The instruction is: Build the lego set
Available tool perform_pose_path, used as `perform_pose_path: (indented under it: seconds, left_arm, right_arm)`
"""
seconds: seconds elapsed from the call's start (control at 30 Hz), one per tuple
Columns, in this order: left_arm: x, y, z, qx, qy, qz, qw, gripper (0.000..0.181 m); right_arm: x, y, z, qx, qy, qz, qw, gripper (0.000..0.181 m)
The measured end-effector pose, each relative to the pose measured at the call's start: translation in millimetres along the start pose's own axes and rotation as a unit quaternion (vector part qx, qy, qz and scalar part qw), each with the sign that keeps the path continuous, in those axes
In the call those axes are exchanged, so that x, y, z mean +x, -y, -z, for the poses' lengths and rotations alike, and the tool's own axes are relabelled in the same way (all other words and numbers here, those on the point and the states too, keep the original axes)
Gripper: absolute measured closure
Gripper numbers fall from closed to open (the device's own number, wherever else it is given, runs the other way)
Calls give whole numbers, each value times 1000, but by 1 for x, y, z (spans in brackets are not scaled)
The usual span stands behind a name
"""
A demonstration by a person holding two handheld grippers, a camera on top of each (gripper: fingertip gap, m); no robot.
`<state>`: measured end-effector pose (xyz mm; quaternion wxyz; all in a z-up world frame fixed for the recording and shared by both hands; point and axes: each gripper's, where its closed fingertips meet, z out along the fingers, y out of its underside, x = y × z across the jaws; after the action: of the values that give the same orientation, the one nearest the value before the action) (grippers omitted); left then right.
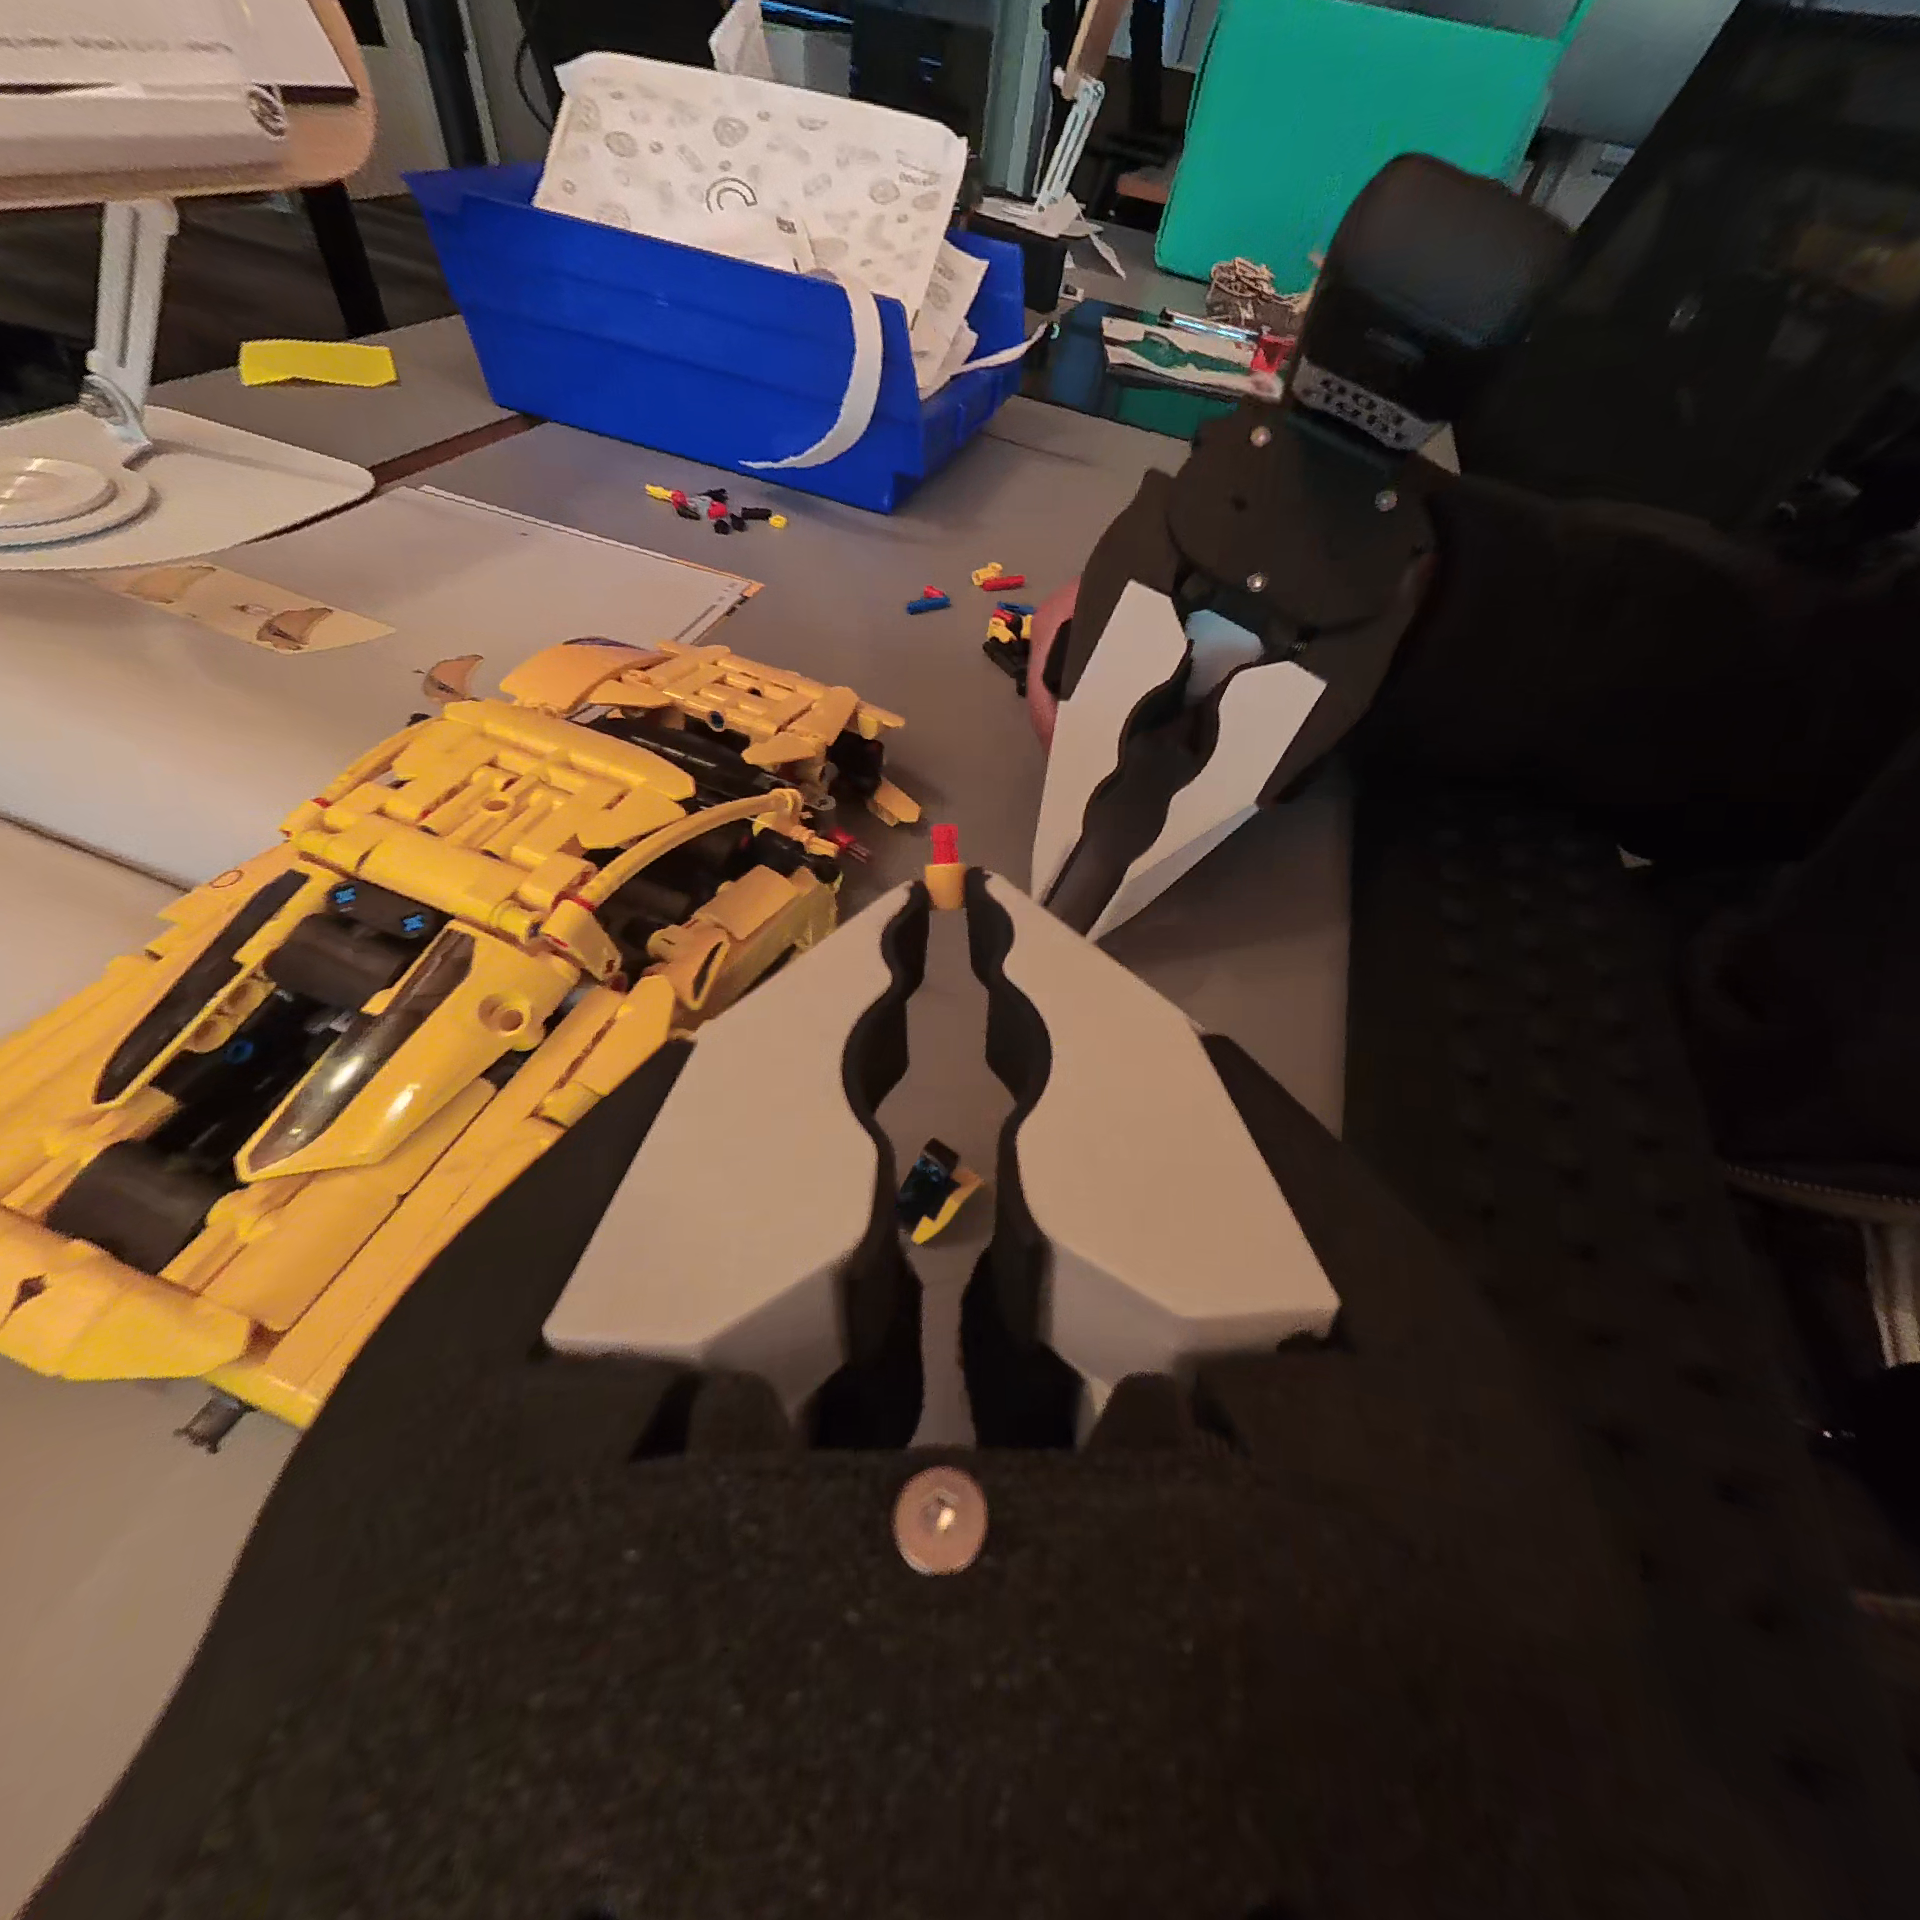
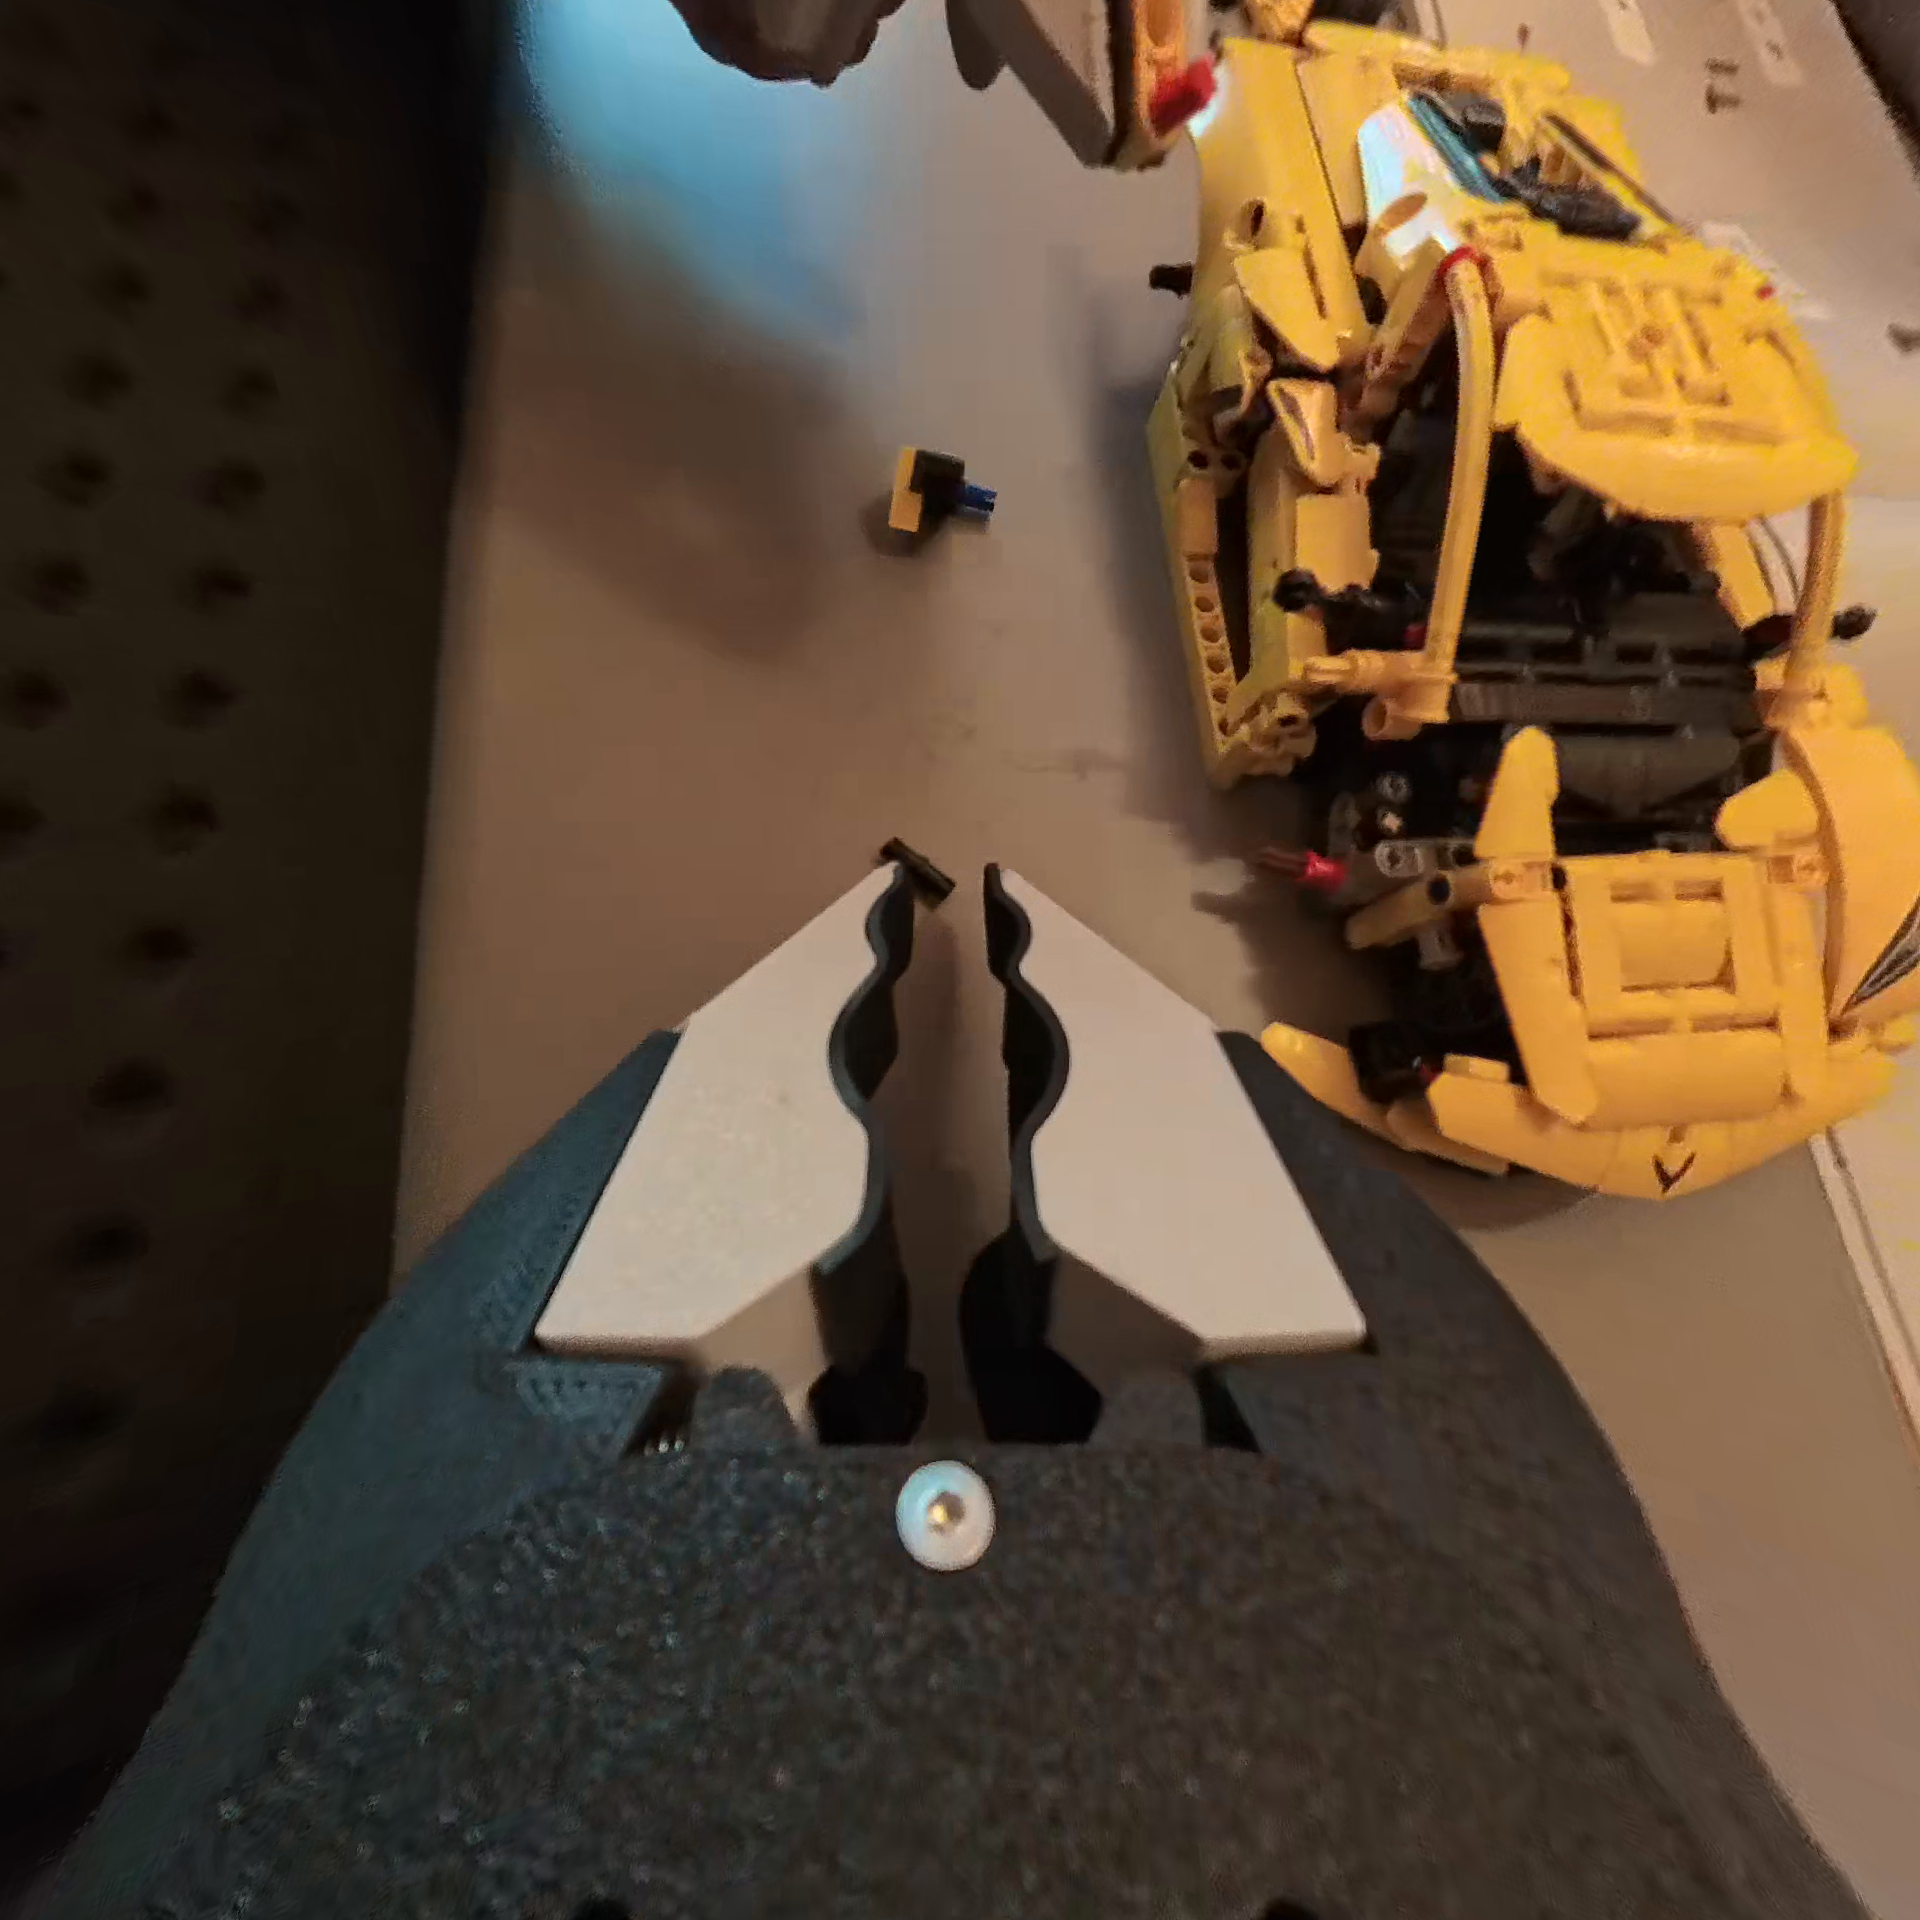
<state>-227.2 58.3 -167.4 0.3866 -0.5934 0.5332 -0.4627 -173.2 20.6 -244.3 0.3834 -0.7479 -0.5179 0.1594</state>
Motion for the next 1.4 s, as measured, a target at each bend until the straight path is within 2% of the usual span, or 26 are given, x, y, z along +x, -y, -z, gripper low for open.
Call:
perform_pose_path:
  seconds: [0.3,0.4,0.5,0.63,0.73,0.83,0.97,1.1,1.23,1.33,1.4]
  left_arm:
    - [6,-3,-3,-11,-15,-1,1000,174]
    - [7,-5,-4,-16,-17,-2,1000,174]
    - [7,-6,-5,-17,-16,-3,1000,174]
    - [6,-5,-4,-16,-13,-4,1000,174]
    - [4,-5,-3,-15,-9,-2,1000,174]
    - [3,-4,-3,-11,-5,0,1000,174]
    - [3,-2,-2,-7,-2,2,1000,174]
    - [-2,-1,-2,-4,11,2,1000,174]
    - [-8,1,0,2,28,7,1000,174]
    - [-10,2,2,6,35,7,999,174]
    - [-10,2,2,7,33,8,999,175]
  right_arm:
    - [-4,-5,-9,-11,33,-5,999,163]
    - [-7,-5,-11,-12,37,2,999,176]
    - [-8,-5,-10,-18,23,17,999,177]
    - [-12,-3,-7,-28,42,-9,999,178]
    - [6,1,20,-41,3,-34,999,178]
    - [35,-21,75,-138,-82,-10,987,178]
    - [75,-101,170,-356,-156,19,921,179]
    - [95,-183,247,-533,-157,55,830,178]
    - [102,-222,269,-606,-144,174,763,178]
    - [103,-230,270,-618,-142,301,712,179]
    - [103,-234,273,-622,-143,338,691,179]
